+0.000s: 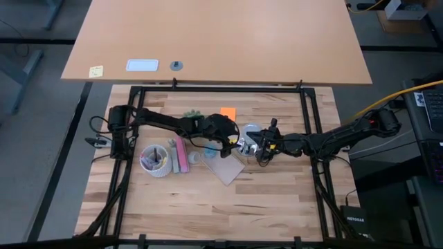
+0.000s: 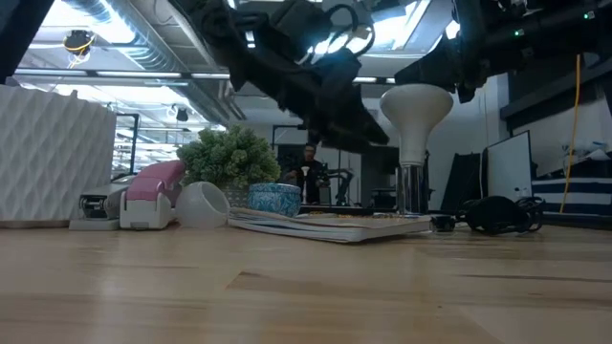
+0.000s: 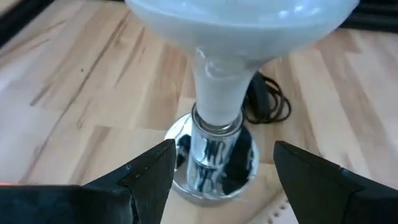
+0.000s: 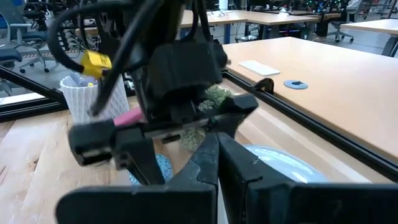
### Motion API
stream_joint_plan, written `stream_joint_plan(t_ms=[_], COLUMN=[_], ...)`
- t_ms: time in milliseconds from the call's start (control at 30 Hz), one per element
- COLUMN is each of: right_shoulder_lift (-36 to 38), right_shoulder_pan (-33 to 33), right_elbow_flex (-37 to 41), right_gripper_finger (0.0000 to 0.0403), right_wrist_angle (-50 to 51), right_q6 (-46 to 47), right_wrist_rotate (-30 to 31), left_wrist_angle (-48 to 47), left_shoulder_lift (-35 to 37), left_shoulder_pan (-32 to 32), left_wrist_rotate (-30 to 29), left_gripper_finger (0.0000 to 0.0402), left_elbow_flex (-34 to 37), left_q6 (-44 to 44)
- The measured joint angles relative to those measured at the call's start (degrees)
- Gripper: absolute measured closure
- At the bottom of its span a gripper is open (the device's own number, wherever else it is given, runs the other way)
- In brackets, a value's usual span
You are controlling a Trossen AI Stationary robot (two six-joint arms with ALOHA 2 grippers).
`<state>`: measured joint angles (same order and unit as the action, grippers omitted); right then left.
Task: Screw lightbulb
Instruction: Insert the lightbulb into the silver lamp socket
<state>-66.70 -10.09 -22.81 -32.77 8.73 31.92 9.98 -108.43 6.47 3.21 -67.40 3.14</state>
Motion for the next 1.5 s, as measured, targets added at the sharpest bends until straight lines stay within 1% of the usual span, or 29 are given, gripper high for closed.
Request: stream_joint_plan(t_ms=[133,300,400,467,567,667,833,900,1000,1067,1333,1500], right_shoulder_lift=[0.0,0.0,0.0,0.0,0.01,0.02,0.02,0.02,0.04,0.04,0.04,0.04], right_shoulder_pan=[0.02,0.0,0.0,0.0,0.0,0.0,0.0,0.0,0.0,-0.02,-0.02,-0.02], right_elbow_flex=[-0.02,-0.02,-0.02,-0.02,-0.02,-0.02,-0.03,-0.04,-0.04,-0.04,-0.07,-0.07], right_gripper_finger=[0.0397,0.0397,0.0397,0.0397,0.0397,0.0397,0.0397,0.0397,0.0397,0.0397,0.0397,0.0397], right_wrist_angle=[-0.02,-0.07,-0.07,-0.07,-0.04,-0.03,-0.02,-0.06,-0.09,-0.15,-0.2,-0.2], right_q6=[0.0,-0.02,-0.02,-0.02,-0.02,-0.02,-0.03,-0.02,0.08,0.81,1.57,1.58], right_wrist_rotate=[0.0,0.0,0.0,-0.02,-0.01,-0.02,-0.02,-0.02,-0.99,-1.87,-3.17,-3.13], left_wrist_angle=[-2.5,-6.49,-8.14,-7.84,-7.59,-7.4,-1.09,1.58,3.2,4.03,4.47,4.7], left_shoulder_lift=[1.65,2.06,2.11,2.07,2.44,2.98,3.18,3.18,3.18,3.18,3.18,3.17], left_shoulder_pan=[-0.91,-1.42,-1.6,-2.18,-3.59,-5.01,-7.01,-7.65,-8.39,-8.53,-8.51,-8.52], left_wrist_rotate=[0.01,0.15,0.36,1.78,2.82,2.88,2.73,1.48,-2.15,-4.53,-13.47,-15.44], left_gripper_finger=[0.0139,0.0139,0.014,0.0151,0.0186,0.0234,0.0318,0.0347,0.0383,0.0396,0.04,0.04], left_elbow_flex=[-0.07,-0.02,-0.04,-0.02,-0.02,-0.02,-0.02,-0.02,-0.04,-0.04,-0.04,-0.04], left_q6=[6.17,10.2,10.88,9.16,5.29,2.13,-1.65,-3.02,-3.6,-3.27,-1.01,-0.99])
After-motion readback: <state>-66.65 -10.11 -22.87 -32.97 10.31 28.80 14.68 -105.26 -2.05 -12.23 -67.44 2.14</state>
